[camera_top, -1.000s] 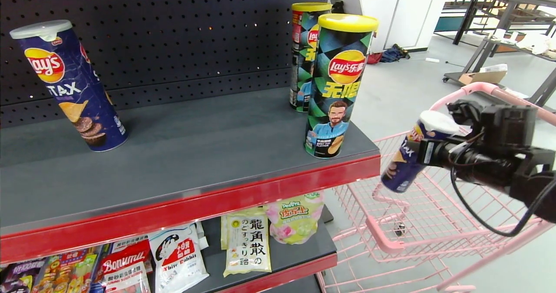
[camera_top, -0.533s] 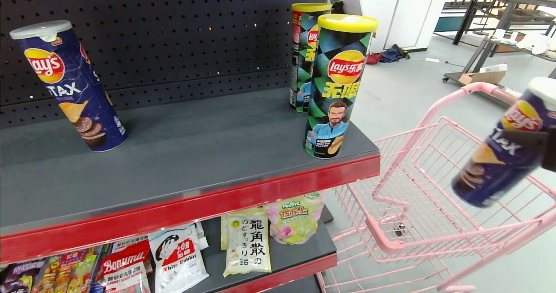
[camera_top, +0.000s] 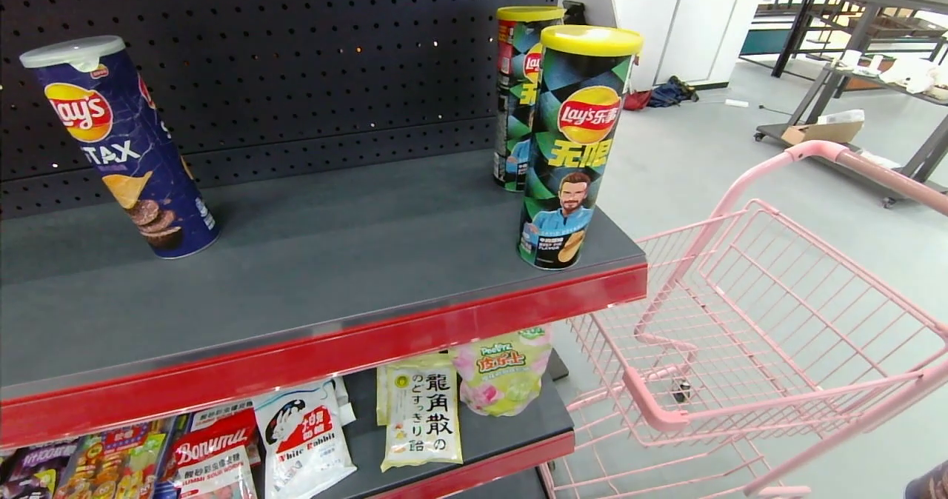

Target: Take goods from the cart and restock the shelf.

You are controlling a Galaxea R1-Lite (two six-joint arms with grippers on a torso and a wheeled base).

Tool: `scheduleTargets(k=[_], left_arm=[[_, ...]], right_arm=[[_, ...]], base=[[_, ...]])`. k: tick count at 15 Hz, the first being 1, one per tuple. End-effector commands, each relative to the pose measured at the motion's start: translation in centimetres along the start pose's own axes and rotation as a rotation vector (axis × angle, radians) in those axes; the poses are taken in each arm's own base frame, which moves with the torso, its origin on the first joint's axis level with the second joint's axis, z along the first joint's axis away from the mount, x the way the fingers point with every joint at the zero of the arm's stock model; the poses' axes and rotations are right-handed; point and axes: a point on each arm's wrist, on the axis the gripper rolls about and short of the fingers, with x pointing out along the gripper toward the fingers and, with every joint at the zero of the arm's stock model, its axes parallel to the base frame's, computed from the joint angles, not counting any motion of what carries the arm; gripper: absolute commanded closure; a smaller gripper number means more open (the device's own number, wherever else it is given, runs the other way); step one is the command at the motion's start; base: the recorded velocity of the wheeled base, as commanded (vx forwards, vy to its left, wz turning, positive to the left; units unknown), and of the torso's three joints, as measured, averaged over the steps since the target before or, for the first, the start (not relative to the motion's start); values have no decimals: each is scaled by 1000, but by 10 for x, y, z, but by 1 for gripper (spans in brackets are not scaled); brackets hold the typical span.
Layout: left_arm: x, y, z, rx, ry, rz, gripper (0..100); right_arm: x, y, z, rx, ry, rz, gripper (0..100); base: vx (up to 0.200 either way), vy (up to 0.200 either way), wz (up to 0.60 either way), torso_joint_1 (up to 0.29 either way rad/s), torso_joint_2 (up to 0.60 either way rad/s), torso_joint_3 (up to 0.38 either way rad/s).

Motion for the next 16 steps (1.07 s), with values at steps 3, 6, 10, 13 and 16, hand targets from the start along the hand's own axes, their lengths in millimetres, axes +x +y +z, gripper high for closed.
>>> scheduleTargets(k=[3,6,10,13,16], left_arm=[[0,0,0,0,1,1,0],[0,0,0,0,1,0,0],[0,0,0,0,1,1,0],[0,0,0,0,1,1,0],[0,0,0,0,1,1,0]], right_arm=[[-7,-1,-8,5,-34,-6,100],[-7,0,-14,-13,-29,-4,100],[-5,0,-14,-15,-20,-1,100],[-2,0,-14,-20,-1,6,100],[0,1,-17,-26,9,7,100]], base=[[0,0,0,19,-54,-38],[0,0,0,147,-430,-273],[0,0,0,217,-580,-361],[0,0,0,190,-492,-287],[0,0,0,168,-399,-233]])
